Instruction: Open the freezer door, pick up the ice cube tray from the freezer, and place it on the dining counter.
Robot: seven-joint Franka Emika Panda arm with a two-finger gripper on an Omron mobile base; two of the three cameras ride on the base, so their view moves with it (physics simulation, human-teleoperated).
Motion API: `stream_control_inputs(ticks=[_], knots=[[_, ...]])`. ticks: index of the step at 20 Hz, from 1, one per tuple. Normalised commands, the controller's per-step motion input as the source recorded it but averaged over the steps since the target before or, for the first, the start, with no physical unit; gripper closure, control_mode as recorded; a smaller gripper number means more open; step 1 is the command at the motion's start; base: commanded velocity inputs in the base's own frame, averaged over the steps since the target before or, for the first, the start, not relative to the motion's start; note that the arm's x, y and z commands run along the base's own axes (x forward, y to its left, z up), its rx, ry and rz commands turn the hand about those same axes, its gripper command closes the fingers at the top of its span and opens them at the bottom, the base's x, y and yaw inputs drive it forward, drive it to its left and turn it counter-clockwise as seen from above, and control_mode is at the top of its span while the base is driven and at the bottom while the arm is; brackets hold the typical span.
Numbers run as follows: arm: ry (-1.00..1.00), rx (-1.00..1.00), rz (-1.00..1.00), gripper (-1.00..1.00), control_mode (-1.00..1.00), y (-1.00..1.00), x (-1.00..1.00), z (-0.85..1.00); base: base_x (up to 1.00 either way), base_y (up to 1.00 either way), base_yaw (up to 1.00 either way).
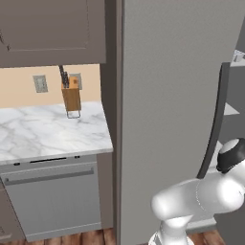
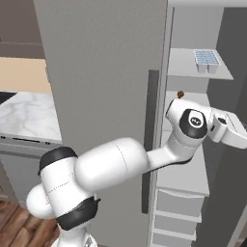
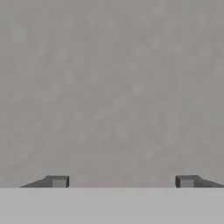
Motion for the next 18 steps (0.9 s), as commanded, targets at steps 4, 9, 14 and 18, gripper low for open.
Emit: stream_control_inputs(ticks=[4,9,14,18], knots=[[0.0,0.0,0.0,-1.0,-1.0,-0.23,-0.07,0.0,0.0,0.0,0.0],[0.0,0.0,0.0,-1.0,-1.0,0.14,-0.45,0.0,0.0,0.0,0.0],[0.0,0.0,0.01,-1.0,-1.0,0.66,-0.51,0.07,0.0,0.0,0.0],[0.0,0.0,0.04,-1.0,-1.0,0.81,-0.55,0.16,0.0,0.0,0.0]])
